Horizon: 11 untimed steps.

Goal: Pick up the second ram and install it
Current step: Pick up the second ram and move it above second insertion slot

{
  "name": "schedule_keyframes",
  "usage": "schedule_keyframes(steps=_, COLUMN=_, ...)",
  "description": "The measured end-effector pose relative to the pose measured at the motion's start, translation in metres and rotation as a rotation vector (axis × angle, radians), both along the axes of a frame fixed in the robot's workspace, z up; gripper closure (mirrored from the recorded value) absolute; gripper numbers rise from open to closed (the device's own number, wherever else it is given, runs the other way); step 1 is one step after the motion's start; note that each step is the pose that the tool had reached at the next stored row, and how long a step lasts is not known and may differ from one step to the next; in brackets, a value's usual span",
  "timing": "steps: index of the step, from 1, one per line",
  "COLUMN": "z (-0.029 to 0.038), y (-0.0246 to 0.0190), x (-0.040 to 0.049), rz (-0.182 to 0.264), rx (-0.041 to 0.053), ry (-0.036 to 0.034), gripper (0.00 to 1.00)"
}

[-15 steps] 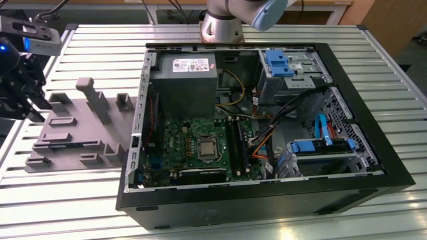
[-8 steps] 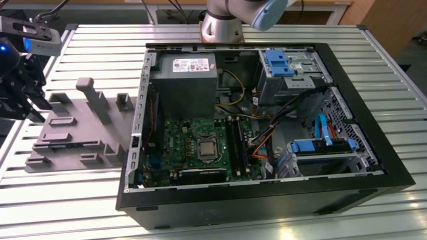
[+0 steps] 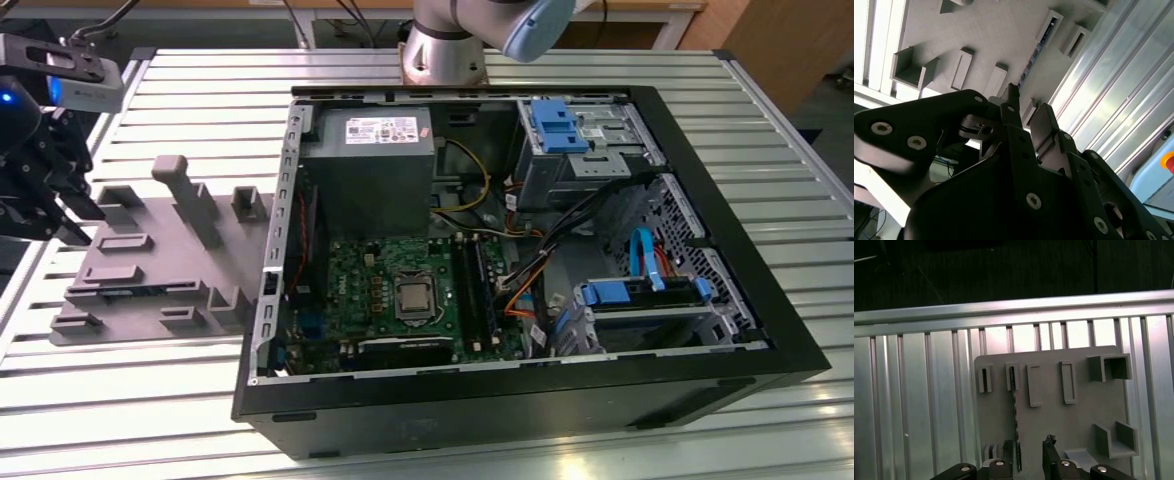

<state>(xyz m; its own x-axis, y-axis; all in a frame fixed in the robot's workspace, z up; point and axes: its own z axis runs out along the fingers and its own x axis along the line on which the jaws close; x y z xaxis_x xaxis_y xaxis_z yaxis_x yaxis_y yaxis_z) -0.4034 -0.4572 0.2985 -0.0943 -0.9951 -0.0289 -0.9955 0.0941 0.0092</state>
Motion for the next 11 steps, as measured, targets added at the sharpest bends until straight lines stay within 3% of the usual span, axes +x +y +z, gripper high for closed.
schedule_keyframes(steps=4, z=-0.0049, y=-0.0010, x=-0.0009, rz=0.000, rx=-0.0001, ry=-0.0065, gripper=0.64)
schedule_keyframes(steps=11, z=-0.0121, y=-0.0068, x=-0.0019, rz=0.023, rx=0.0000, ry=-0.0073, gripper=0.64)
